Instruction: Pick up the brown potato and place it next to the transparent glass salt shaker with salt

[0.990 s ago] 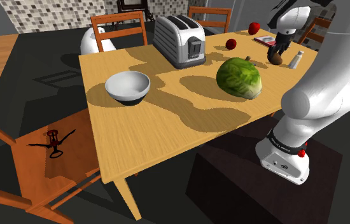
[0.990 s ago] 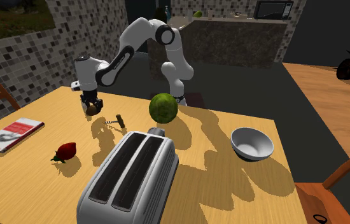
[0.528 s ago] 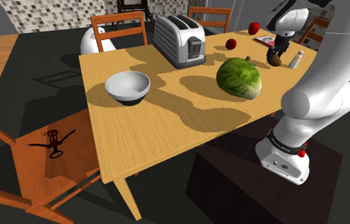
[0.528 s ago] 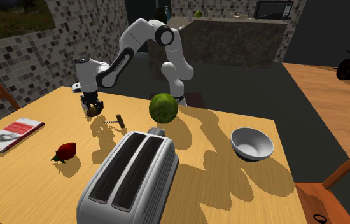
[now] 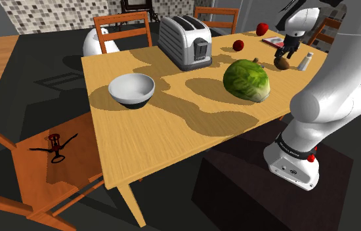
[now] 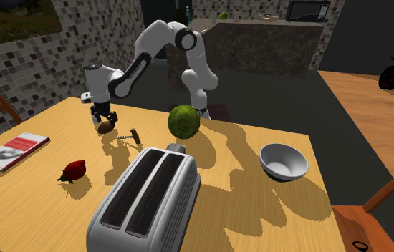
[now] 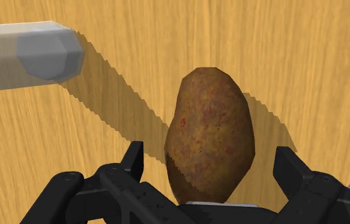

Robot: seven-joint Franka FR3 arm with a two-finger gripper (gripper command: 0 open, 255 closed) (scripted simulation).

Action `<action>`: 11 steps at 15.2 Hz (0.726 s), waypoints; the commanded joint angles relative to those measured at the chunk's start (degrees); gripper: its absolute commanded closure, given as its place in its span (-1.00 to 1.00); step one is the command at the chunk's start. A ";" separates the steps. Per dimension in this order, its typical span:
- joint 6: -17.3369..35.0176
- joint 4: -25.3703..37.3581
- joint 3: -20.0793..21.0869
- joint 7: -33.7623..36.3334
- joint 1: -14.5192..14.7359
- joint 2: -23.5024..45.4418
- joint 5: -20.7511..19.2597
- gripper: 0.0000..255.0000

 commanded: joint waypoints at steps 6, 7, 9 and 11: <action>-5.46 1.79 -0.85 2.01 1.42 -4.20 -2.93 -1.00; -5.46 1.80 -0.85 2.01 1.42 -4.20 -2.93 -1.00; -5.46 1.80 -0.85 2.01 1.42 -4.20 -2.92 -1.00; -5.46 1.80 -0.85 2.01 1.42 -4.20 -2.92 -1.00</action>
